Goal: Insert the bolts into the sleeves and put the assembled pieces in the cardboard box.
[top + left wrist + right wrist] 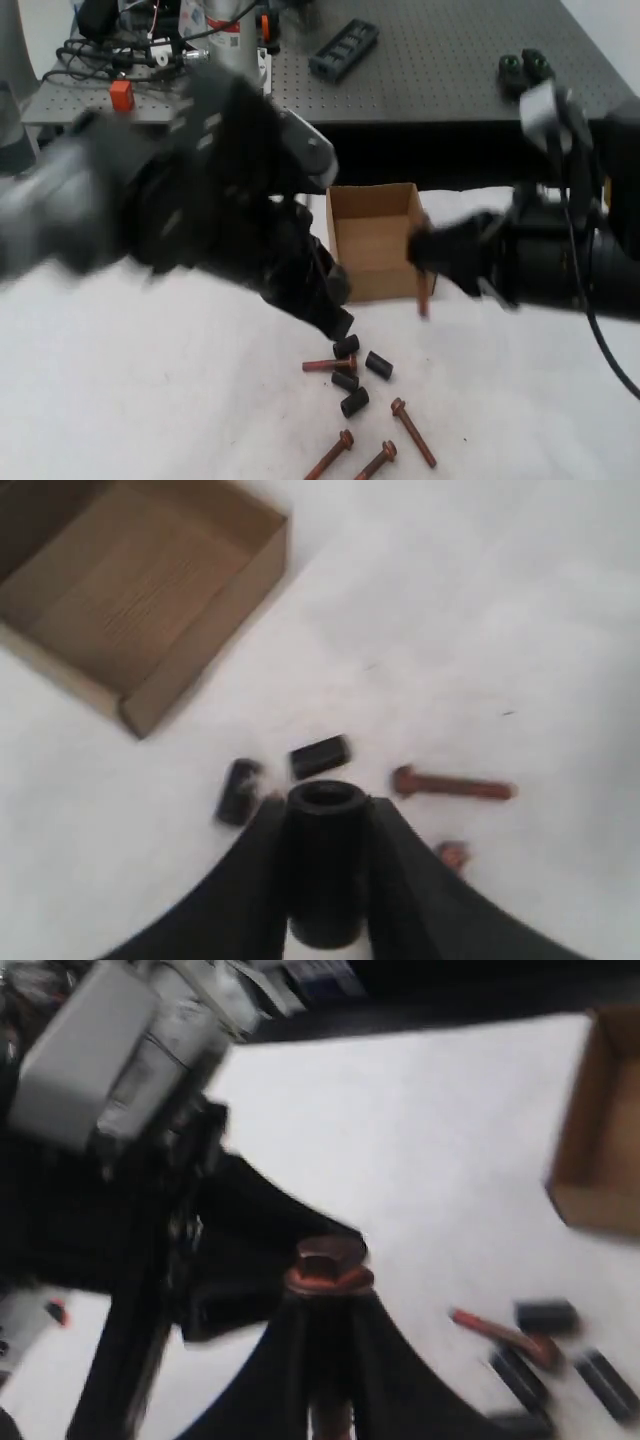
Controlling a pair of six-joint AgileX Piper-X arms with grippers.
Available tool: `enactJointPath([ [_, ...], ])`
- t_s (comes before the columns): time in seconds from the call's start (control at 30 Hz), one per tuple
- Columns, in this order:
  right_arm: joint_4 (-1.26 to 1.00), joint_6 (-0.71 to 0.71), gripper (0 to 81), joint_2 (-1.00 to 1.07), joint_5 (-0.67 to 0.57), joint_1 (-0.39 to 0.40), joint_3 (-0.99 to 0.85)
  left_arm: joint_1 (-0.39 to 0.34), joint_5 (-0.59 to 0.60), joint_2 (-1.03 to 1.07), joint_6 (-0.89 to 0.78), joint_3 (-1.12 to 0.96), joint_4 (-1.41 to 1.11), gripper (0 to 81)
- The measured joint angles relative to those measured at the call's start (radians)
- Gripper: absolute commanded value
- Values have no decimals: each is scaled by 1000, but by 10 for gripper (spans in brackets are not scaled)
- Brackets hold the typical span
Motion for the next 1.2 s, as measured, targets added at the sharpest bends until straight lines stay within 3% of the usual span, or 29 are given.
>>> enactJointPath([
  [0.1, -104, 23, 9, 0, -1, 30, 0, -4, 97, -94, -159, 161, -293, 7],
  [0.2, -207, 43, 9, 0, 27, 55, 0, -4, 142, -119, -222, 205, -406, 7],
  [0.43, -259, 51, 9, 11, 40, 74, 0, -4, 227, -122, -258, 210, -478, 7],
  [1.2, -224, 58, 9, 31, 5, 77, 0, -4, 179, -122, -301, 213, -482, 7],
])
